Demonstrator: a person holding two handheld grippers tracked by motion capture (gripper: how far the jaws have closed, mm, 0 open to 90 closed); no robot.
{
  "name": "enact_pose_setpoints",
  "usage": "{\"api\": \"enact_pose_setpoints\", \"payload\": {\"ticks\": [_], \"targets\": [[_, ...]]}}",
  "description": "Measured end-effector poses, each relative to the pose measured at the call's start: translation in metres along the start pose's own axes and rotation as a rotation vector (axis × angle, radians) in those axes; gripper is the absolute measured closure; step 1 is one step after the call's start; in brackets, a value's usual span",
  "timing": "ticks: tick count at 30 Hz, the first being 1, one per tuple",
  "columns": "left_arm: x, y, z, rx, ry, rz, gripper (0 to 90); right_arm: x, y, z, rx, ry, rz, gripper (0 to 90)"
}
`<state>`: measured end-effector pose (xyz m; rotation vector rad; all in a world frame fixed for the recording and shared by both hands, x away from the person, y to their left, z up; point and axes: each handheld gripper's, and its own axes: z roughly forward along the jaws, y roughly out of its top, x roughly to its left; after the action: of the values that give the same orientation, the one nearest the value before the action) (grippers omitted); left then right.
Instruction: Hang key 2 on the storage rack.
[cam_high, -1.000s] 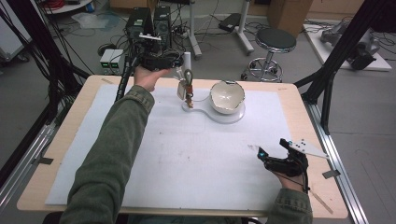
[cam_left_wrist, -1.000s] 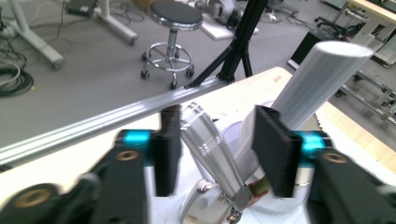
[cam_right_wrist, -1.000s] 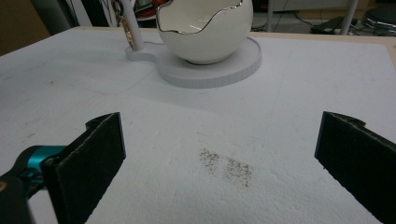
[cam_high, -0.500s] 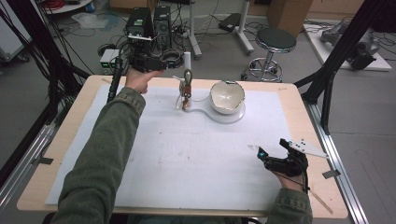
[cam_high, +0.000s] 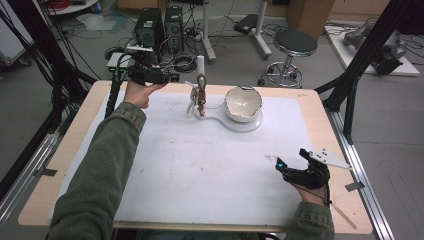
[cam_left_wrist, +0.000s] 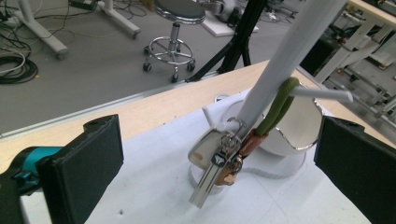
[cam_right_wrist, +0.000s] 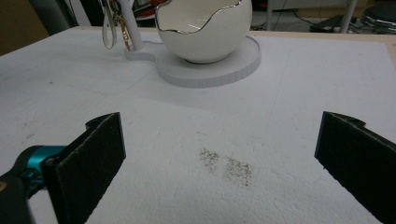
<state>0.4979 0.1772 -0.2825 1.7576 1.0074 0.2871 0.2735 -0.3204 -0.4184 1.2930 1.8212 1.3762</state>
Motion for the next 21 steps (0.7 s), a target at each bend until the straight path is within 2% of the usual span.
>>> {"api": "enact_pose_setpoints", "payload": {"ticks": [6, 13, 16, 21], "targets": [[-0.001, -0.013, -0.008, 0.012, 0.005, 0.024, 1.7, 0.0, 0.0, 0.0, 0.0, 0.0, -0.002, 0.6], [0.003, -0.032, -0.019, 0.009, 0.024, 0.023, 1.7, 0.001, 0.0, 0.001, 0.003, -0.001, -0.001, 0.5], [0.005, -0.041, -0.025, 0.026, 0.042, 0.028, 1.7, 0.001, 0.0, 0.001, 0.005, -0.002, -0.003, 0.6], [0.007, -0.053, -0.04, 0.011, 0.054, 0.023, 1.7, 0.001, 0.0, 0.001, -0.002, -0.006, -0.006, 0.5]]}}
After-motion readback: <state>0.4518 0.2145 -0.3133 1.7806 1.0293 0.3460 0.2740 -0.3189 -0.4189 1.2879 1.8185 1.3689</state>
